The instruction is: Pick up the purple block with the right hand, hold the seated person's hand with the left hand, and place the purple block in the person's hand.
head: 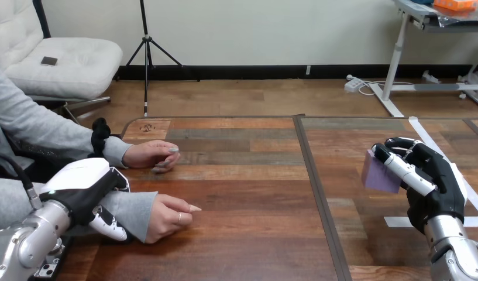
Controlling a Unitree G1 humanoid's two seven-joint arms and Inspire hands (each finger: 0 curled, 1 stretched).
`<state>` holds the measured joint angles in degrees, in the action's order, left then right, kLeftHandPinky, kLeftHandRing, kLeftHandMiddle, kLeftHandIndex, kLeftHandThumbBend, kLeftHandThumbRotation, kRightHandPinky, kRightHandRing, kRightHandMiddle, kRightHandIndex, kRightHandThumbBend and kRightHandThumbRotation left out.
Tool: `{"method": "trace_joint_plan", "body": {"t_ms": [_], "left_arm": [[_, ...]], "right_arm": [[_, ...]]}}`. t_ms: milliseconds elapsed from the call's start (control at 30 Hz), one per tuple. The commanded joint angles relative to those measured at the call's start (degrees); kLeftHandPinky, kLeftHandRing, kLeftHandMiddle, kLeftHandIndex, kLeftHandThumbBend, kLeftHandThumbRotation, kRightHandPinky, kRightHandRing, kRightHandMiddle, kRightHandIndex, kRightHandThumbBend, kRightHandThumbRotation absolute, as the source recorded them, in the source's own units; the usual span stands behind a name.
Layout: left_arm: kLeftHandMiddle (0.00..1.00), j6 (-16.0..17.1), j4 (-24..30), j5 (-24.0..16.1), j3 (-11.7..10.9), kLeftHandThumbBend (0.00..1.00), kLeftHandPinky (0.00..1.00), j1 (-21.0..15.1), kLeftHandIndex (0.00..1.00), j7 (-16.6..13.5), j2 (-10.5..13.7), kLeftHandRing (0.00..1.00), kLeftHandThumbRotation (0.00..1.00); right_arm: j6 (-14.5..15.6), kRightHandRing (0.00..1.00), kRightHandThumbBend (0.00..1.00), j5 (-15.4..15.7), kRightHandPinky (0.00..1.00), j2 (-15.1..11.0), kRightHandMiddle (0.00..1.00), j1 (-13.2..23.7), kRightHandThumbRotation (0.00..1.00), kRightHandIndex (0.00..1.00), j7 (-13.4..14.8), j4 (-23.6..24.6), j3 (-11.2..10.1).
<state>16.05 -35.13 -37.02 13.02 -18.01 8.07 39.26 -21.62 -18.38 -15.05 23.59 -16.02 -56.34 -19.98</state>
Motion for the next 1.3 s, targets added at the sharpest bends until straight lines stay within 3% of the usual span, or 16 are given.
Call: {"method": "trace_joint_plan", "body": {"t_ms": [0,267,567,867,1267], "left_arm": [[0.4,0.41,2.59,1.6,-0.29,0.73,0.24,-0.08,0.39,-0.19,-0.26,0.31,0.0],[0.39,0.06,6.3,2.99,-1.23,0.72,0.23,1.16,0.38,0.33,0.04,0.31,0.0],[0.38,0.55,10.59,5.62,-2.89,0.72,0.23,2.96,0.38,0.0,-0.24,0.3,0.0],[0.36,0.78,15.14,6.74,-4.25,0.72,0.21,4.59,0.37,-1.09,-0.75,0.28,0.0],[0.35,2.04,19.98,8.78,-5.75,0.7,0.21,5.34,0.37,-1.73,-1.56,0.27,0.0]], "right_arm": [[0.07,0.38,0.8,-0.96,0.32,0.95,0.44,3.2,0.0,0.45,0.01,4.05,-0.42],[0.23,0.38,0.8,0.41,0.32,1.61,0.44,2.38,0.0,0.45,1.71,5.93,0.29],[0.61,0.38,0.81,-0.34,0.33,3.02,0.44,1.67,0.0,0.45,0.65,7.48,0.27],[2.13,0.38,0.82,1.34,0.34,4.05,0.44,0.47,0.0,0.45,2.58,10.33,1.76],[2.7,0.38,0.8,1.24,0.34,6.09,0.44,0.27,0.0,0.46,2.02,11.91,2.95]]}}
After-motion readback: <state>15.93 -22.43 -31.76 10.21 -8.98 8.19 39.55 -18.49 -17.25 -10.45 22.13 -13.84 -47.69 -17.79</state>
